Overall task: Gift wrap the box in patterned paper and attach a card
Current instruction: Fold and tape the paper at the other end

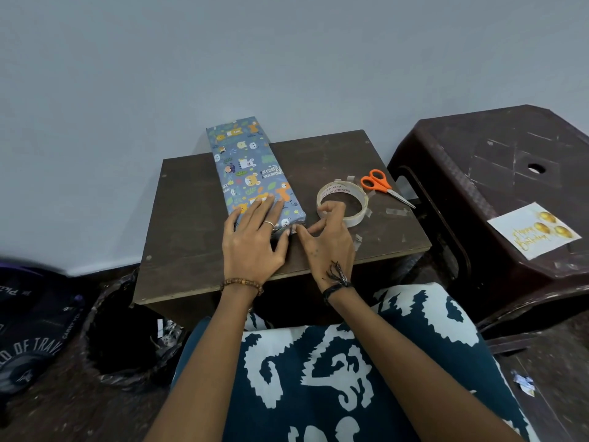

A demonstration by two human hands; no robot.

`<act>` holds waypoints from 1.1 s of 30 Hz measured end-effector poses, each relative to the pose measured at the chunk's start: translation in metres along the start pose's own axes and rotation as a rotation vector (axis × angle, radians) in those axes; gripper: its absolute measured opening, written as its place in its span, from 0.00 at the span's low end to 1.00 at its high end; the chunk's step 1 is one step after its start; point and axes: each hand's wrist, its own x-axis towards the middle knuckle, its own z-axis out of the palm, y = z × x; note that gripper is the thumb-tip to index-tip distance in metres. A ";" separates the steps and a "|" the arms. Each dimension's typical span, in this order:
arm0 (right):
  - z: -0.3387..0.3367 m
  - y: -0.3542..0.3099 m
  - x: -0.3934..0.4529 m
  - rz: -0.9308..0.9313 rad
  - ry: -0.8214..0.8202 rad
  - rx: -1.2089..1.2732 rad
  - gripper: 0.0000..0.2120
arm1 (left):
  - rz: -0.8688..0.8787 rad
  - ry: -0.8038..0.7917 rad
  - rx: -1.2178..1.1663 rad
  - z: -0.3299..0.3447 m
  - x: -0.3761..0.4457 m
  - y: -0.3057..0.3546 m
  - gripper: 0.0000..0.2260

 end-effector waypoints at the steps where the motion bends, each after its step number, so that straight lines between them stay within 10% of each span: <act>1: -0.001 0.001 0.002 -0.010 -0.013 -0.014 0.19 | -0.003 0.004 0.006 0.001 0.000 0.000 0.20; 12: -0.020 0.000 0.023 -0.097 -0.178 -0.201 0.07 | -0.005 -0.006 0.039 0.003 0.000 -0.001 0.19; 33: -0.101 0.035 0.063 -0.465 -0.198 -0.603 0.18 | -0.034 0.024 0.006 0.002 0.001 0.001 0.19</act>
